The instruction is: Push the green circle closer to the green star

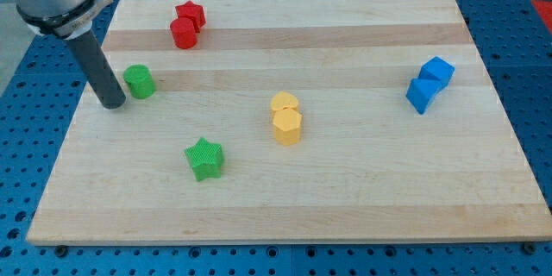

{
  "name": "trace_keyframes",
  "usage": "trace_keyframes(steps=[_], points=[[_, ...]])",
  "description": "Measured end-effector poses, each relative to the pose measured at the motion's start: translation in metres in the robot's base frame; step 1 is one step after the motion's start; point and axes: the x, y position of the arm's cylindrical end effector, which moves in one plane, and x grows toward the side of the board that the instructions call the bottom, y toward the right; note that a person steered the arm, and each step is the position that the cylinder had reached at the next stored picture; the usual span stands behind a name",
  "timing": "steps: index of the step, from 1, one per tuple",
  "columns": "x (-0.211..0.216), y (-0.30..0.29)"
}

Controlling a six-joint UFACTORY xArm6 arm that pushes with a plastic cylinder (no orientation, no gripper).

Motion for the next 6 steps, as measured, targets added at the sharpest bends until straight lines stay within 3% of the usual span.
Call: trace_keyframes(steps=[3,4,6], points=[[-0.079,0.002],[-0.079,0.002],[-0.021,0.057]])
